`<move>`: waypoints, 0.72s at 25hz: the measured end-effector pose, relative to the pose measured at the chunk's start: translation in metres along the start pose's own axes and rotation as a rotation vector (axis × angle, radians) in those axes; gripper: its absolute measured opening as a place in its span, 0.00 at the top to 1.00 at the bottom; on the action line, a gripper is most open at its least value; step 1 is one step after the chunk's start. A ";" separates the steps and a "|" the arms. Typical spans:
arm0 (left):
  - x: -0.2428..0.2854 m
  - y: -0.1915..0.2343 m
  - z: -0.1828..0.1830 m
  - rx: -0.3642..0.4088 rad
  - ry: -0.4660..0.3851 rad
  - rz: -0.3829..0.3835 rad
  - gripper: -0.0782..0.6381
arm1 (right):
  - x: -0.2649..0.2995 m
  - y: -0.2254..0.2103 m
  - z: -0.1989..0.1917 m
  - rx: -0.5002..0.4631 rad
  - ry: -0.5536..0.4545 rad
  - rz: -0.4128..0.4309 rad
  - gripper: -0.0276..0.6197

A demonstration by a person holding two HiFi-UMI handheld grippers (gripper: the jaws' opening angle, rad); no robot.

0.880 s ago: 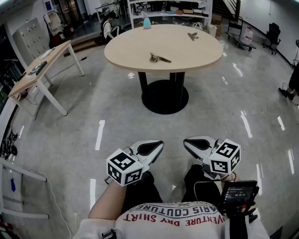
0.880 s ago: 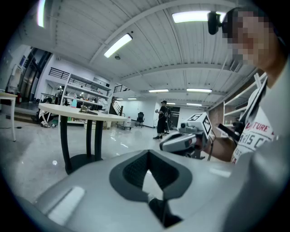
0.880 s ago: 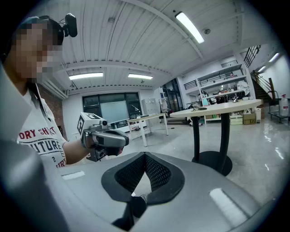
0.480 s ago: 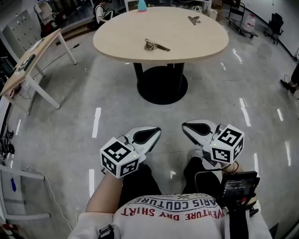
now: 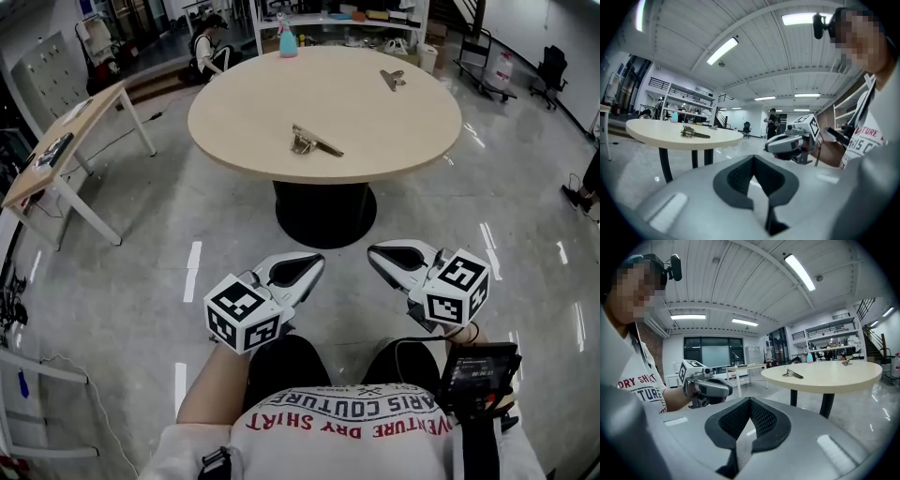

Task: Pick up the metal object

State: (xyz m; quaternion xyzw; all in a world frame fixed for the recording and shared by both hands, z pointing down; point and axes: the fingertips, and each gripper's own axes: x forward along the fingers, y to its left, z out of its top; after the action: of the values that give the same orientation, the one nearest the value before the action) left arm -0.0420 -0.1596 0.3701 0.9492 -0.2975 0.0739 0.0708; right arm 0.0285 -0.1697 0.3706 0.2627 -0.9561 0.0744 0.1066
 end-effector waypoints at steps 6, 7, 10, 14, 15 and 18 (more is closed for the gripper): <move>0.023 0.030 0.032 0.060 -0.006 0.009 0.89 | 0.013 -0.037 0.029 -0.021 -0.032 -0.008 0.95; 0.026 0.036 0.036 0.065 -0.005 0.012 0.89 | 0.016 -0.043 0.034 -0.027 -0.039 -0.009 0.95; 0.051 0.073 0.041 0.064 -0.003 0.025 0.89 | 0.035 -0.081 0.046 -0.048 -0.053 -0.010 0.95; 0.080 0.115 0.048 0.058 -0.014 0.044 0.89 | 0.055 -0.125 0.056 -0.061 -0.069 -0.013 0.95; 0.078 0.117 0.050 0.057 -0.015 0.046 0.89 | 0.056 -0.125 0.058 -0.060 -0.069 -0.015 0.95; 0.072 0.119 0.053 0.050 -0.006 0.043 0.89 | 0.060 -0.120 0.061 -0.058 -0.057 -0.012 0.95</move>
State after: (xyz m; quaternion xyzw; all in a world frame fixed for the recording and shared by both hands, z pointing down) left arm -0.0463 -0.3058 0.3421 0.9443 -0.3159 0.0801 0.0447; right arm 0.0304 -0.3125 0.3361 0.2674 -0.9588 0.0386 0.0873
